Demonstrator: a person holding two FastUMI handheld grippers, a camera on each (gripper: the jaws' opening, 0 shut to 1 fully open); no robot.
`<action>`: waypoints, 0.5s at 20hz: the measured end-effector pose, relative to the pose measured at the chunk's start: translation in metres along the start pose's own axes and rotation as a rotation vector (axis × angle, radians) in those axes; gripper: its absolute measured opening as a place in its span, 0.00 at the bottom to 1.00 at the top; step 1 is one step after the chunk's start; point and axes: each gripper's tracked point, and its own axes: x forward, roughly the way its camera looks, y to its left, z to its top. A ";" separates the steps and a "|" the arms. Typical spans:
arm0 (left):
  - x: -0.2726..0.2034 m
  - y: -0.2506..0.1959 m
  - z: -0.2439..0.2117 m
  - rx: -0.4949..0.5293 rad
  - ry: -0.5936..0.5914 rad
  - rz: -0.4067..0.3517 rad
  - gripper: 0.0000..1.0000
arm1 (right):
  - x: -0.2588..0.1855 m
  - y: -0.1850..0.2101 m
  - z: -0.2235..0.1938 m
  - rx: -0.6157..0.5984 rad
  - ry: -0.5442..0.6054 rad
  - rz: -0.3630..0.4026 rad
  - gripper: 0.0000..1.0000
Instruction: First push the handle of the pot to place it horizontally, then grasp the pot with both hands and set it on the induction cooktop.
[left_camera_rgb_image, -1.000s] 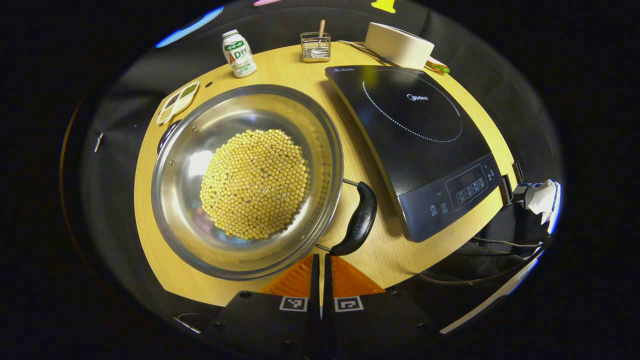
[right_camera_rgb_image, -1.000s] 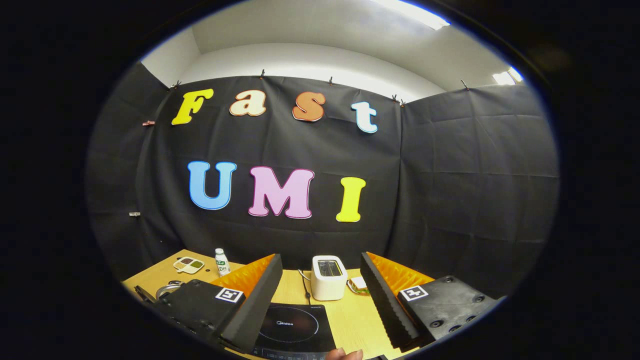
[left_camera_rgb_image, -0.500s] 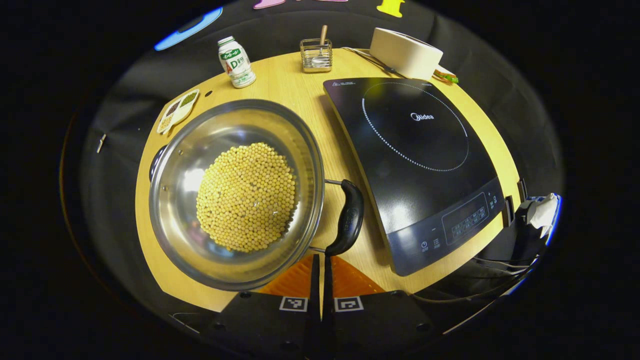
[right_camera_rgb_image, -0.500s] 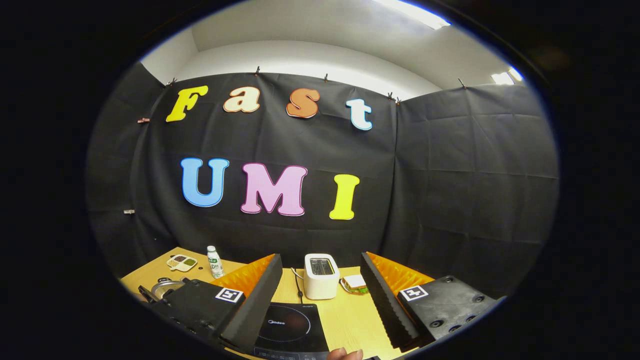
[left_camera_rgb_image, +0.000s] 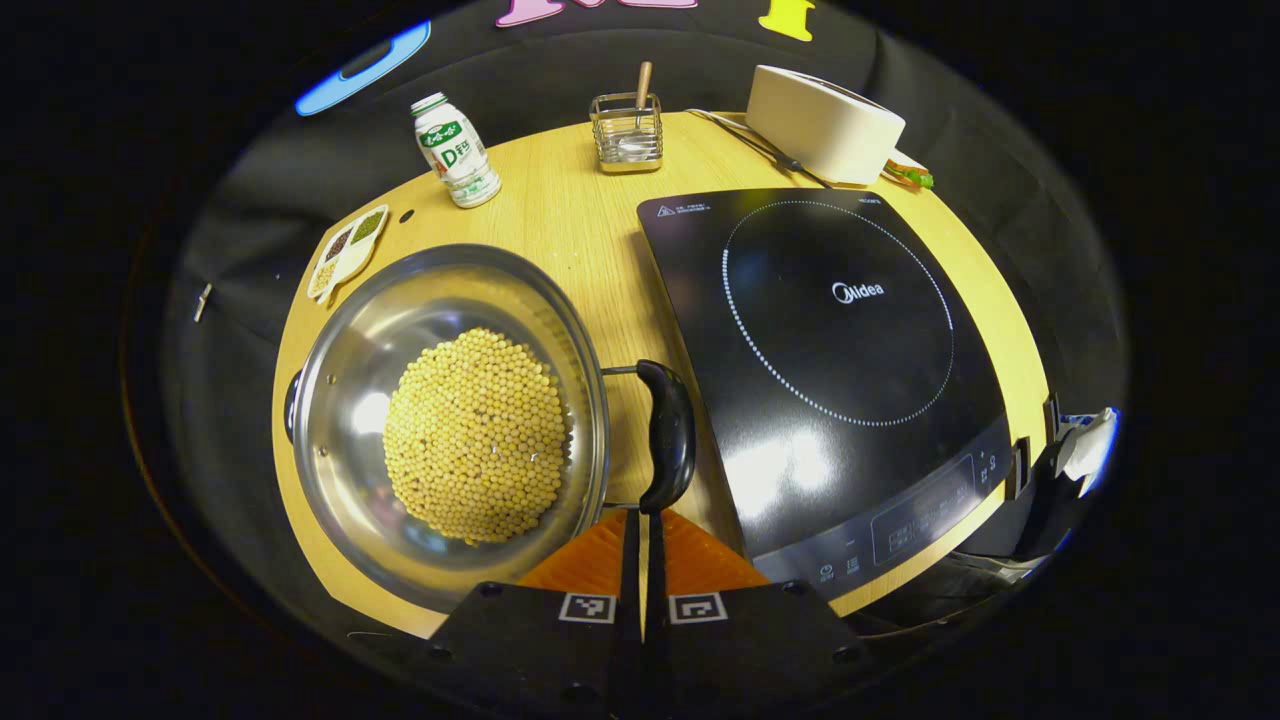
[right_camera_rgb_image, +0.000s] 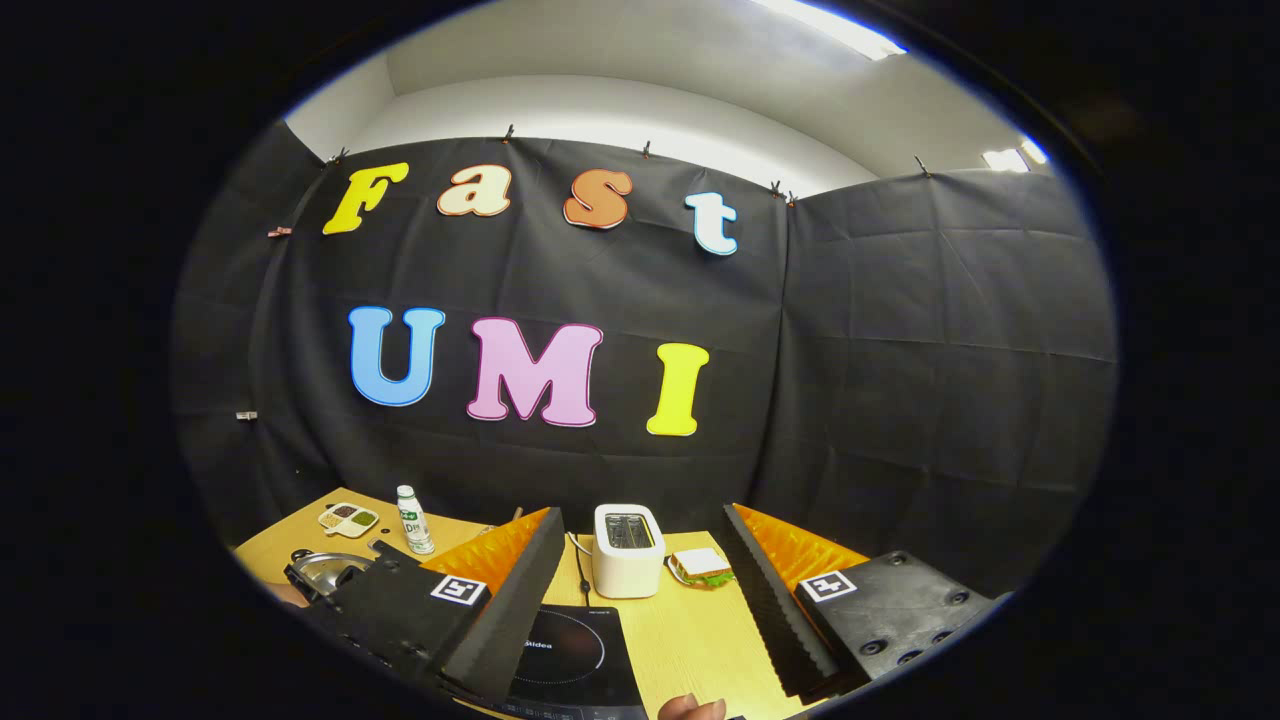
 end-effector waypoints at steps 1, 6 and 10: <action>0.002 -0.001 0.004 0.004 0.000 -0.001 0.05 | 0.001 -0.001 -0.001 -0.001 0.002 -0.003 0.98; 0.012 -0.004 0.022 0.022 0.011 0.004 0.05 | 0.005 -0.008 -0.004 -0.011 0.006 -0.022 0.98; 0.019 -0.003 0.039 0.012 0.003 0.006 0.05 | 0.008 -0.013 -0.008 -0.009 0.019 -0.035 0.98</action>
